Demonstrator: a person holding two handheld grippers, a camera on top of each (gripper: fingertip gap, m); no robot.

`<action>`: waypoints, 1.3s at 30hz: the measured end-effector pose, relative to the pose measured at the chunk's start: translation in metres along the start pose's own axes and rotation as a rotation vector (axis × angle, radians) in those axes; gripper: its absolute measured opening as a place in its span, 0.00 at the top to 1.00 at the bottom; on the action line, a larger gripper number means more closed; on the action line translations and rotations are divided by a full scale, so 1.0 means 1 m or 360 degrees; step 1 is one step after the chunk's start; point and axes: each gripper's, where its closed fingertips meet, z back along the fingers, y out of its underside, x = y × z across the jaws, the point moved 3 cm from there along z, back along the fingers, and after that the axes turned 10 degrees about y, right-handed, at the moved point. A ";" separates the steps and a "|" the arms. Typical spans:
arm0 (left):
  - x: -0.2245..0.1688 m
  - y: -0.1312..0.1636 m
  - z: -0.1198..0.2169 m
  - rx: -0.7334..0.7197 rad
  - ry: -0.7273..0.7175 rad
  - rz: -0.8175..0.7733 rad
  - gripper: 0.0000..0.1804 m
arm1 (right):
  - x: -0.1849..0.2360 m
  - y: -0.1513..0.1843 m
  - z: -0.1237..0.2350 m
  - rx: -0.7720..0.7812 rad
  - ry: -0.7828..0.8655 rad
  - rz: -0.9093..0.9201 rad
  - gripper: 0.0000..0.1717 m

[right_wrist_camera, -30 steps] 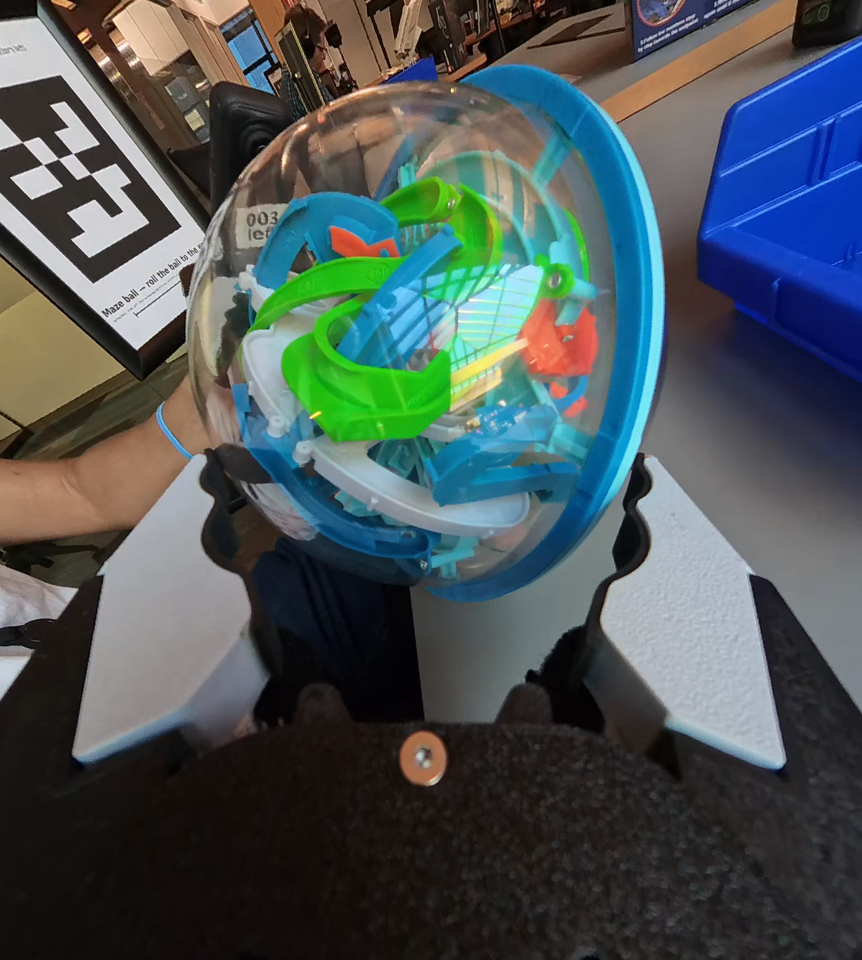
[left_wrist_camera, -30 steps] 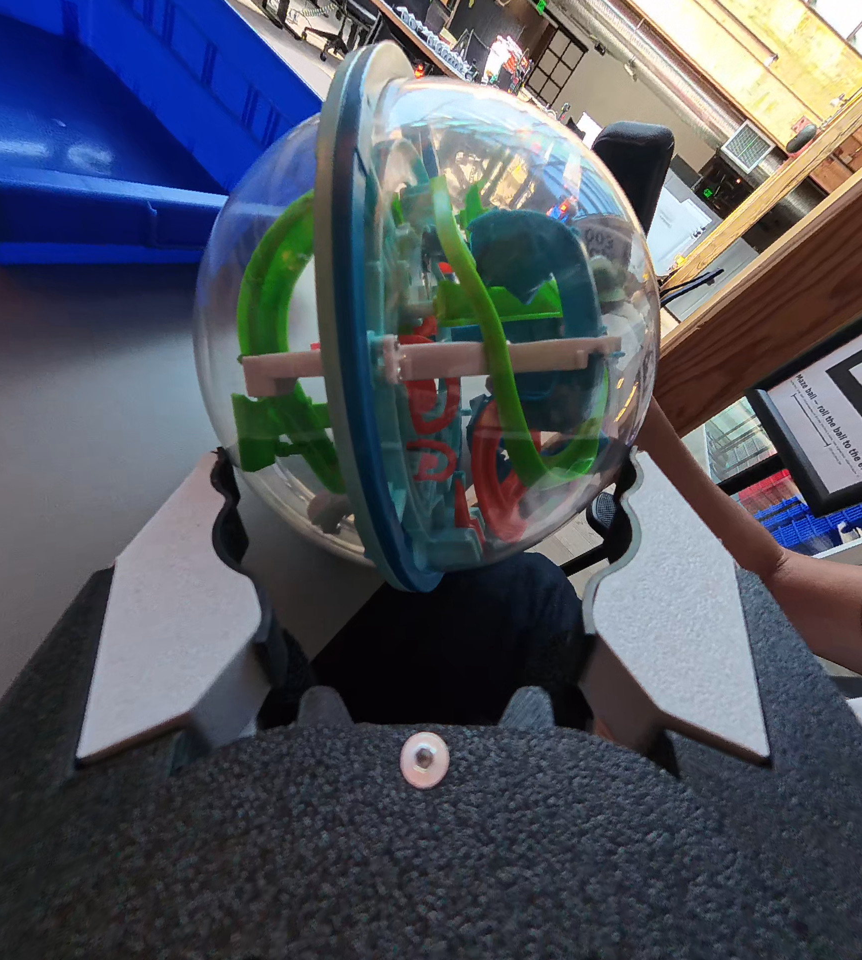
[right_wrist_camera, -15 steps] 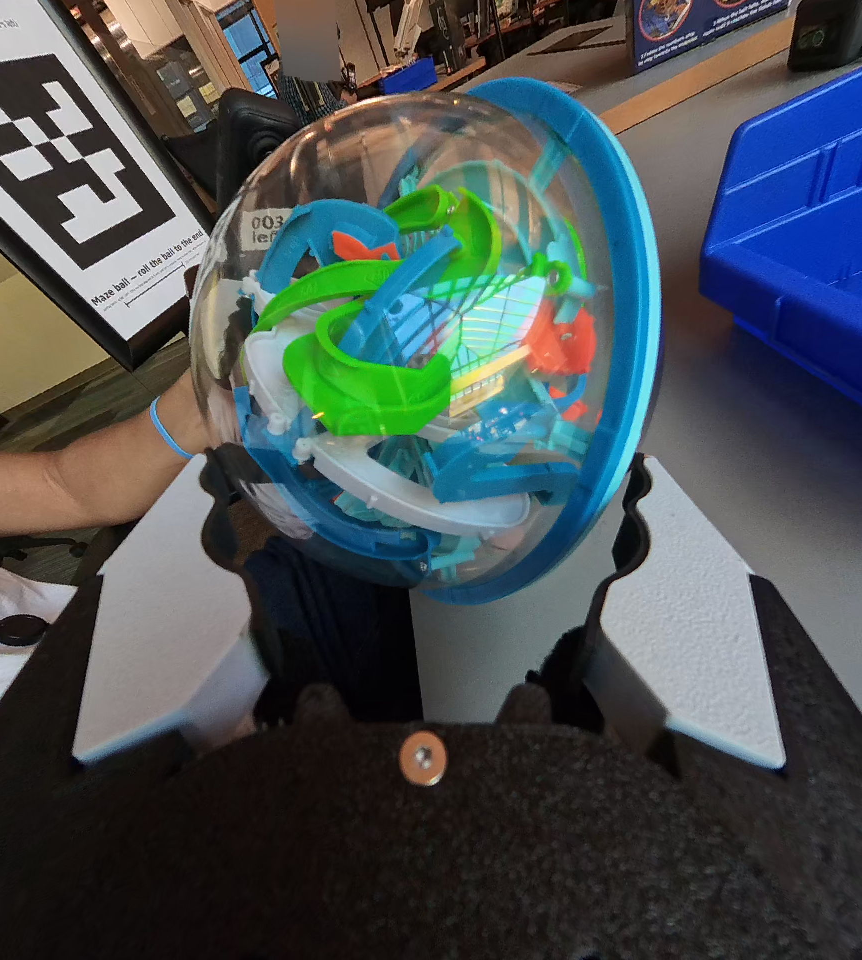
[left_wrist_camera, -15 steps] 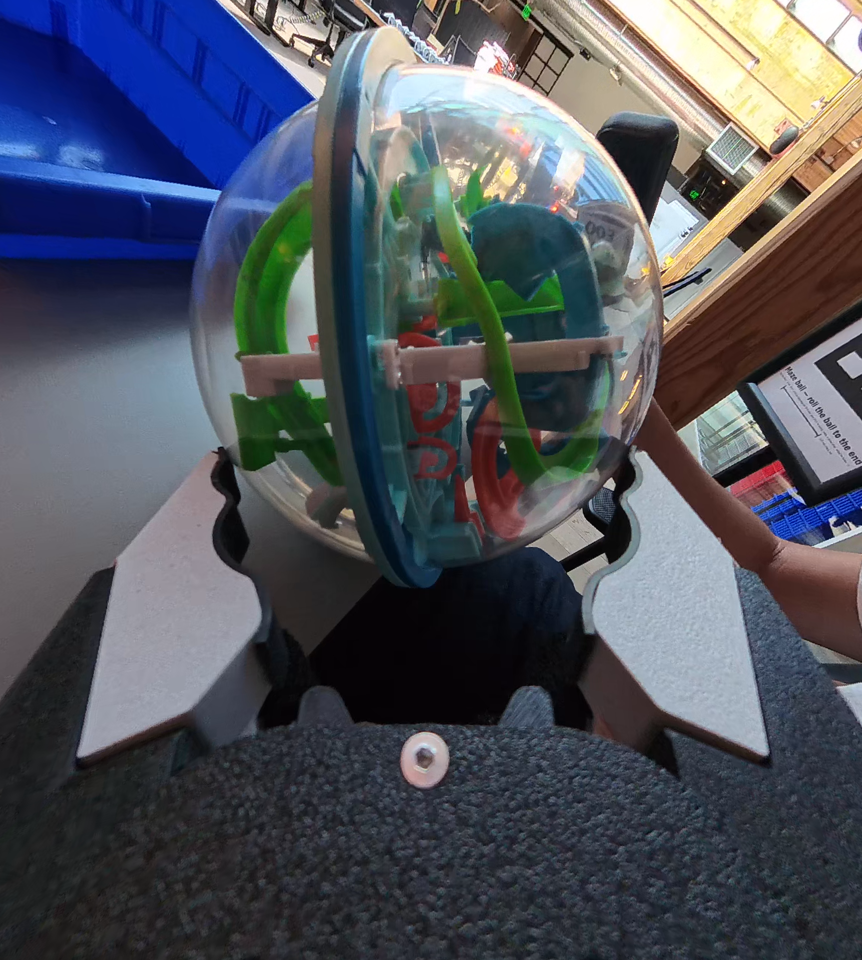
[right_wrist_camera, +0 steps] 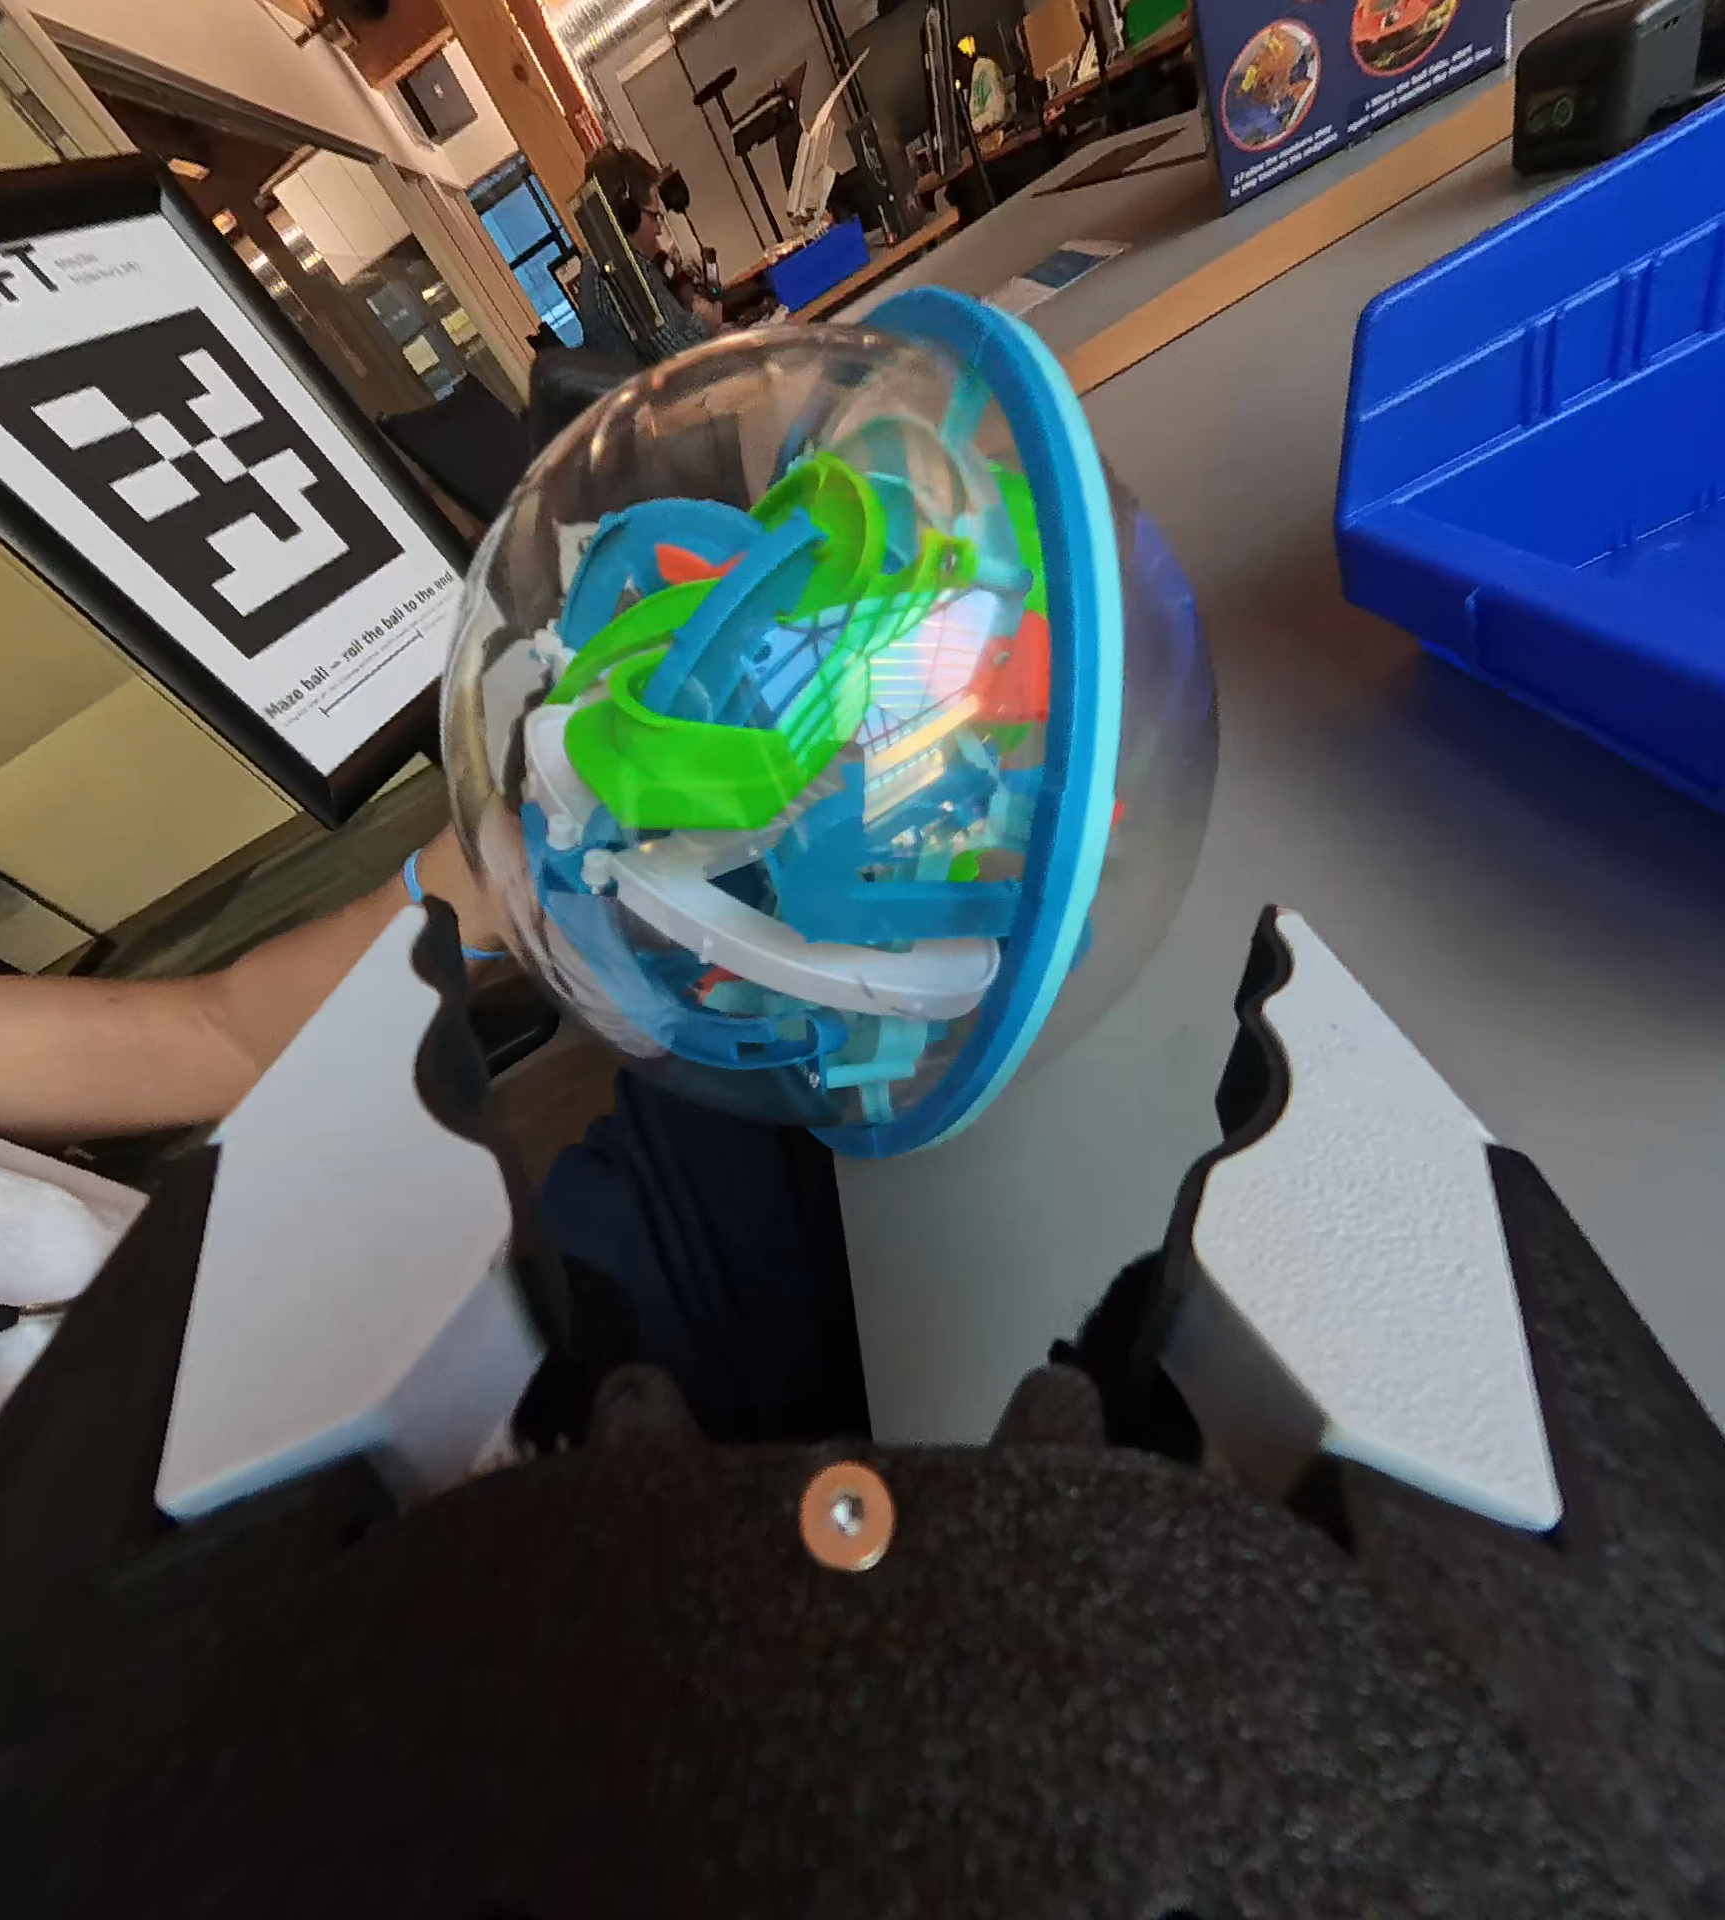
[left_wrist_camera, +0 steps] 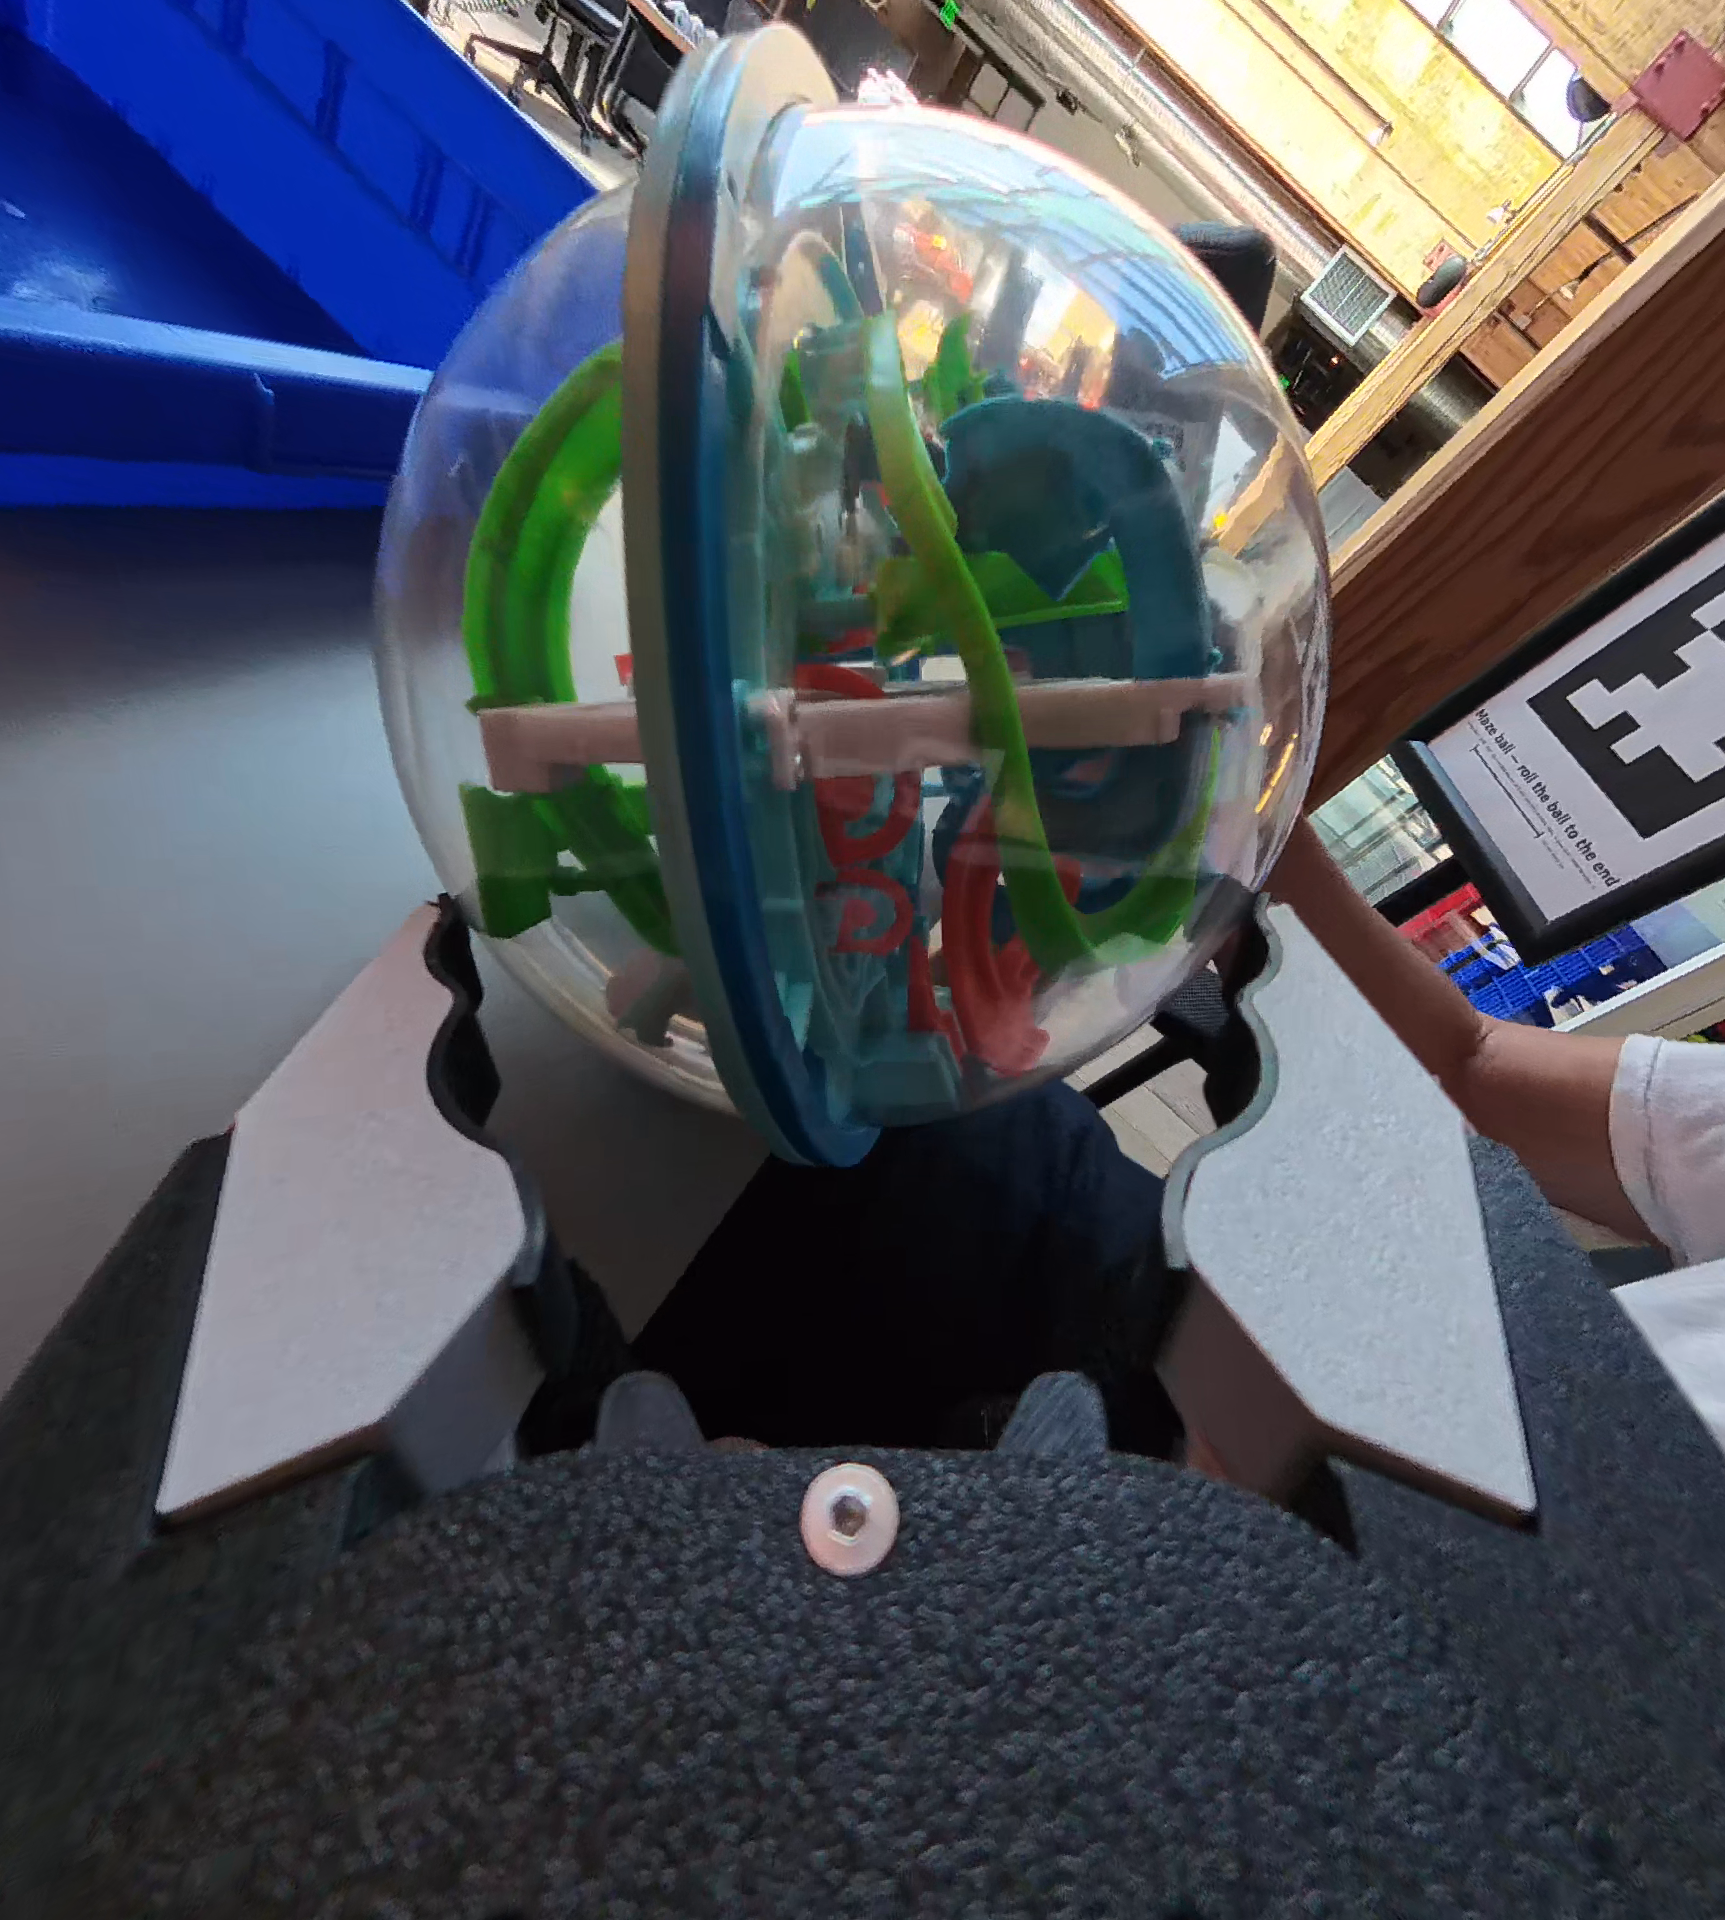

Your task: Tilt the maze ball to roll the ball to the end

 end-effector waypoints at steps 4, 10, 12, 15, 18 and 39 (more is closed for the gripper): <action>0.001 -0.004 -0.003 0.0015 0.0033 -0.0028 0.23 | 0.007 0.015 0.011 0.0068 -0.0009 0.0012 0.17; 0.001 -0.003 -0.001 0.0070 0.0068 -0.0058 0.24 | -0.004 0.042 0.032 0.0141 0.0124 0.0029 0.17; 0.002 -0.001 0.001 0.0072 0.0073 -0.0050 0.24 | -0.011 0.042 0.038 0.0088 0.0101 -0.0088 0.18; 0.002 -0.001 0.003 0.0075 0.0056 -0.0048 0.24 | -0.013 0.037 0.036 0.0045 0.0035 -0.0263 0.21; 0.003 -0.002 0.004 0.0088 0.0035 -0.0047 0.24 | -0.007 0.037 0.024 0.0044 0.0032 -0.0230 0.20; -0.007 -0.010 0.018 0.0304 -0.0746 -0.0892 0.14 | -0.012 0.011 -0.020 0.0084 -0.0117 -0.0325 0.27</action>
